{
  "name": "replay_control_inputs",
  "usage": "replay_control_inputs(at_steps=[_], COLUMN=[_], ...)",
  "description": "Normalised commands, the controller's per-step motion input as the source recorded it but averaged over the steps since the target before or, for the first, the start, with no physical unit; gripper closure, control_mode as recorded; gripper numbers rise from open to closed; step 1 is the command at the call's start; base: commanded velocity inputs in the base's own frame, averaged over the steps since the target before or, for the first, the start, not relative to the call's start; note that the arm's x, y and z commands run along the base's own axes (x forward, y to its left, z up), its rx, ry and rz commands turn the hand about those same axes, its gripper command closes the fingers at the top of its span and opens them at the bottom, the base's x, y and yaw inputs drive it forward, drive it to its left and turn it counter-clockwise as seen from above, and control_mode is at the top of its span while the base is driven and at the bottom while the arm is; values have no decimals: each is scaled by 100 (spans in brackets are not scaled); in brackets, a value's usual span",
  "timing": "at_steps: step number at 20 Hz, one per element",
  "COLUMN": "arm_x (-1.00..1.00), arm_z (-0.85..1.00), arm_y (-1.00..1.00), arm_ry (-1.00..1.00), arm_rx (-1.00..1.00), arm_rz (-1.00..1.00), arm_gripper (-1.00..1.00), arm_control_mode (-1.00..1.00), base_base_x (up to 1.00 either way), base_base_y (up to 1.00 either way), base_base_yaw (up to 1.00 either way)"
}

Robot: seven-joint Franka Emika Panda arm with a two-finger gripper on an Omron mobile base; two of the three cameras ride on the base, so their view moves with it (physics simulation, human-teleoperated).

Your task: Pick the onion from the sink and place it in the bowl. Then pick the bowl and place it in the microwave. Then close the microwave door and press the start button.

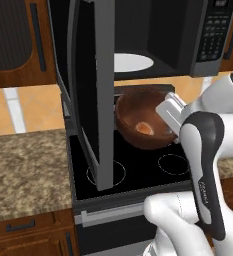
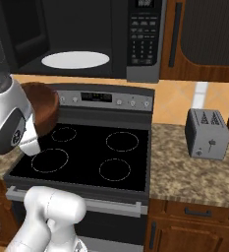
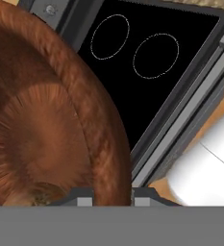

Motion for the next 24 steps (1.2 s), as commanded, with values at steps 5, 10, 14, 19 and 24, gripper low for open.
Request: replay_control_inputs(at_steps=[5,10,14,19,24], arm_x=[37,59,71,71,60], arm_z=[42,32,19,21,23], arm_y=[-7,-19,-8,0,-1], arm_ry=[-2,-2,-10,-12,-6], arm_rx=[-3,-1,0,0,0], arm_rz=[-13,-4,0,0,0], arm_gripper=[100,100,100,100,100], arm_control_mode=[-100,-100,-100,-100,-100], base_base_x=[0,0,0,0,0], base_base_y=[0,0,0,0,0], base_base_yaw=[0,0,0,0,0])
